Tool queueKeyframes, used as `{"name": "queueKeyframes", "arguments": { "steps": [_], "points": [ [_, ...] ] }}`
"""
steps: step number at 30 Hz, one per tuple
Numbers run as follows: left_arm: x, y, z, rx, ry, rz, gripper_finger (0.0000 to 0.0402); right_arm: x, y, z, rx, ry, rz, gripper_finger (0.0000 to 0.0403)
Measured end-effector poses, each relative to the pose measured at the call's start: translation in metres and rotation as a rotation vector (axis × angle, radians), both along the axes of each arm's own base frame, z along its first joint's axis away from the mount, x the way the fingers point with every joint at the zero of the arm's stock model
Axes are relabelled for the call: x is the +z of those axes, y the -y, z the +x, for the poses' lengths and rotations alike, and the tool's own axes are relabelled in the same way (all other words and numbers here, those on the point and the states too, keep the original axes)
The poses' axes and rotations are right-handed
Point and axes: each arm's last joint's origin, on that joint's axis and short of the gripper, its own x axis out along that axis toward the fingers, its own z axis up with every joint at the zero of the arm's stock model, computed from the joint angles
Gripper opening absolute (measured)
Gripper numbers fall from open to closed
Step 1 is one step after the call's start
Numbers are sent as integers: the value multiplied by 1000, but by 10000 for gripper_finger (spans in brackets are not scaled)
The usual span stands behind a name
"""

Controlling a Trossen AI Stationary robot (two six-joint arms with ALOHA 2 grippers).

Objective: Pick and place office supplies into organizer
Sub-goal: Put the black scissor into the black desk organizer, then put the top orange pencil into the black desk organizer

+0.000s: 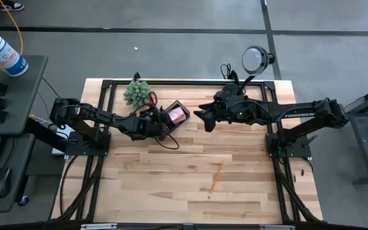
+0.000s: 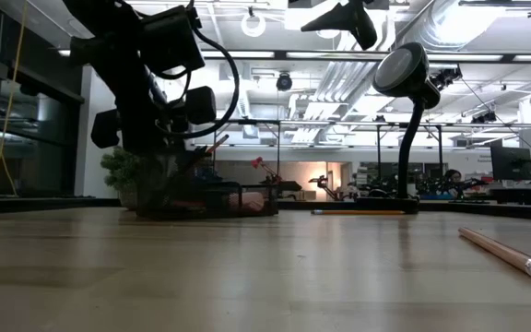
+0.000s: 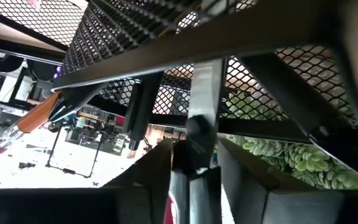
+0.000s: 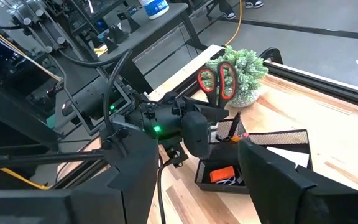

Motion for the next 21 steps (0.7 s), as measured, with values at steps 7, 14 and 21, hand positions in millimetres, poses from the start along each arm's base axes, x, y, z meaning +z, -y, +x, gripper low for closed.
{"name": "queueKeyframes", "arguments": {
  "steps": [7, 14, 21],
  "points": [
    [1, -1, 0, -1, -44, 49, 160, 0, 0, 0, 1, -2, -3, 216],
    [13, -2, 7, 3, -34, 86, 165, -1, 0, 0, 1, -14, -3, 216],
    [27, -3, 17, 1, 24, 83, 150, -2, 0, -1, 1, -23, -3, 216]
  ]
}}
